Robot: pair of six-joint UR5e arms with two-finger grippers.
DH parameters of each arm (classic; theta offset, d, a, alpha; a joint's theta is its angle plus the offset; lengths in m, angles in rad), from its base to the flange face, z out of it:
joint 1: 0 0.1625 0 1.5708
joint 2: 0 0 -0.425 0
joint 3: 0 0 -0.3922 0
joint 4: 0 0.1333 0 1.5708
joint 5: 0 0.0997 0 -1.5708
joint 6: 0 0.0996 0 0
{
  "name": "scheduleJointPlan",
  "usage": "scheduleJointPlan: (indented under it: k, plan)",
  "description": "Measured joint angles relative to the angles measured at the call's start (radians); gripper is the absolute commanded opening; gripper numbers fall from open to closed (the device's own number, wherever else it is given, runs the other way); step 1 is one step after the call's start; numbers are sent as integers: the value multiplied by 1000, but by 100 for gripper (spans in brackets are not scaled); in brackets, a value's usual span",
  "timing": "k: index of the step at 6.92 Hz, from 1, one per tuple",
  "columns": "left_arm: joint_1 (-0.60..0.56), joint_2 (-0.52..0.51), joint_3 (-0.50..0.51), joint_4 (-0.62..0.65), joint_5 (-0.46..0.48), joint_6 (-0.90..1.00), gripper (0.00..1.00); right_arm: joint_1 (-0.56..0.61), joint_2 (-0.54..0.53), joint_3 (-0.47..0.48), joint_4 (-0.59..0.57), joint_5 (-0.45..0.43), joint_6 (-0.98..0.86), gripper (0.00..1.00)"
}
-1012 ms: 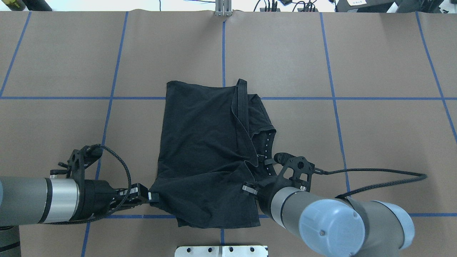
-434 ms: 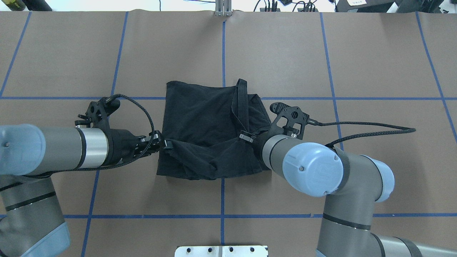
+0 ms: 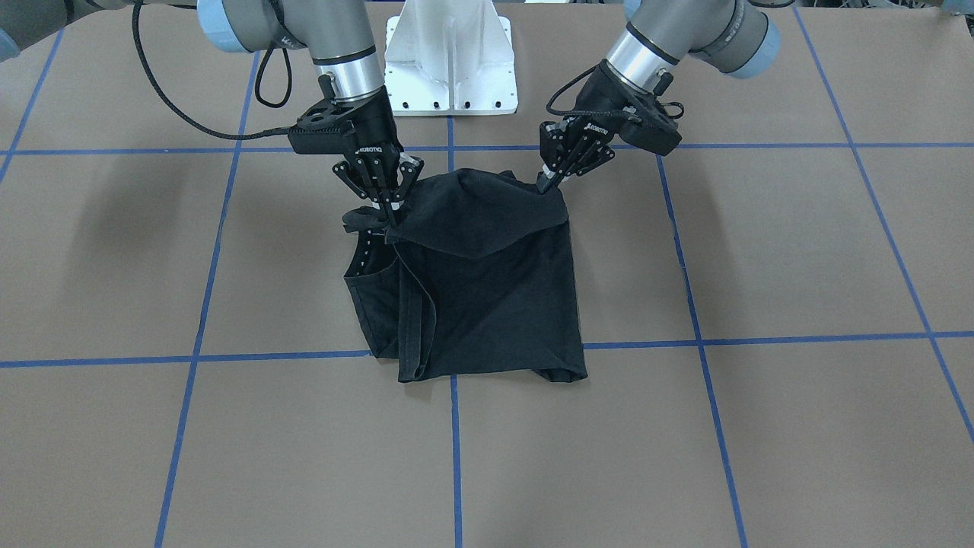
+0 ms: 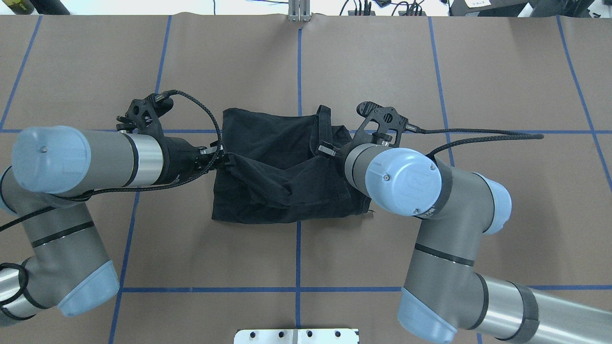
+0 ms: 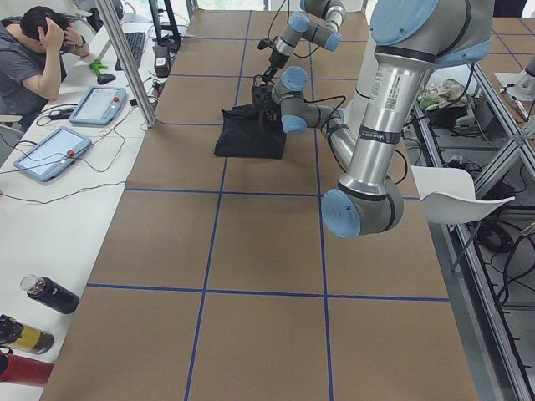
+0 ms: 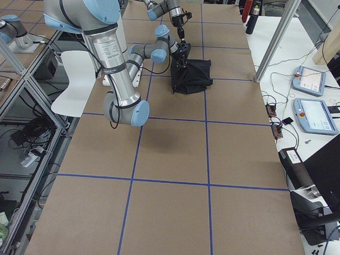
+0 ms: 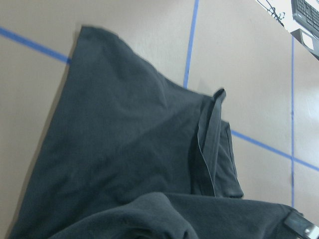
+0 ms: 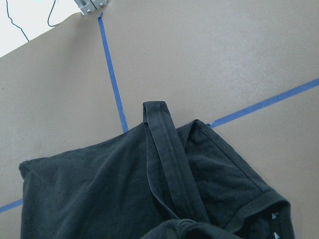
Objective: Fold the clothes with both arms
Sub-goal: 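Lay the folded edge onto the far side of the shirt with both grippers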
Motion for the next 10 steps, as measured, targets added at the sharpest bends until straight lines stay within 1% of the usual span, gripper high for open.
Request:
scheduleJointPlan:
  k: [3, 5, 7, 9, 10]
  plan:
    - [-44, -76, 145, 4, 6, 79, 0, 61, 103, -174, 8, 15, -29, 0]
    - [-72, -131, 279, 1, 7, 150, 0, 85, 161, -294, 19, 25, -46, 0]
    - [-89, -187, 383, -1, 8, 192, 0, 96, 184, -366, 53, 27, -52, 0]
    - [-100, -222, 436, -1, 7, 220, 0, 115, 202, -425, 79, 44, -76, 0]
    - [-115, -232, 448, 0, 6, 240, 0, 131, 204, -441, 92, 64, -92, 0]
